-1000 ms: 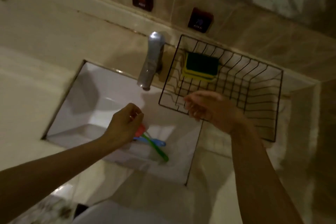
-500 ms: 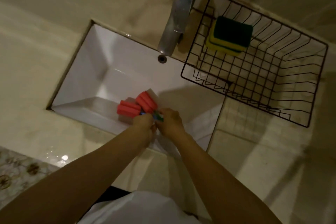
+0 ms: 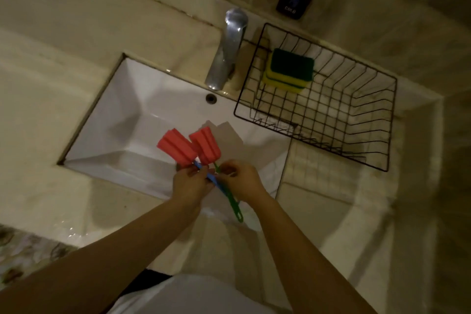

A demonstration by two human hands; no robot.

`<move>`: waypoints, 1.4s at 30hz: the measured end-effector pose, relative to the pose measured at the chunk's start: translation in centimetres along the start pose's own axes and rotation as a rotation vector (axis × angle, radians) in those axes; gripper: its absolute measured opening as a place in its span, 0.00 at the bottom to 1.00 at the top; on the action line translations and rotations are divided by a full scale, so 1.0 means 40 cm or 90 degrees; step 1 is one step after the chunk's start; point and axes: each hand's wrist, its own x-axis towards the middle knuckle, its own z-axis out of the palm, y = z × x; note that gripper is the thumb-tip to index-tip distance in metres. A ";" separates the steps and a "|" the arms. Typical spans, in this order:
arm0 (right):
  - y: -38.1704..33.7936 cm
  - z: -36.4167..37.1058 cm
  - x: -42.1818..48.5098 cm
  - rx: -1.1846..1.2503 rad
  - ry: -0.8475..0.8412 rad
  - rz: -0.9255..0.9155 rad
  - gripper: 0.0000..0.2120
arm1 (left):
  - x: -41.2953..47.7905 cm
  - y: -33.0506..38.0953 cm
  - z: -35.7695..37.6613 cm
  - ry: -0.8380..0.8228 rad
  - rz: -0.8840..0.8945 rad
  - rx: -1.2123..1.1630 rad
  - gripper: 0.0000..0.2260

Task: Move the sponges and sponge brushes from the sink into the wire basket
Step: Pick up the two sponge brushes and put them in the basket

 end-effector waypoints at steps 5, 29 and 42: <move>-0.078 -0.127 -0.118 0.082 0.036 -0.067 0.03 | -0.136 0.103 0.012 -0.179 0.176 0.163 0.07; -0.011 -0.622 0.183 -0.166 0.159 -0.028 0.08 | -0.198 0.134 0.435 -0.256 -0.006 -0.001 0.05; -0.024 -0.578 0.240 -0.130 0.172 -0.131 0.07 | -0.151 0.123 0.449 -0.245 -0.027 0.016 0.08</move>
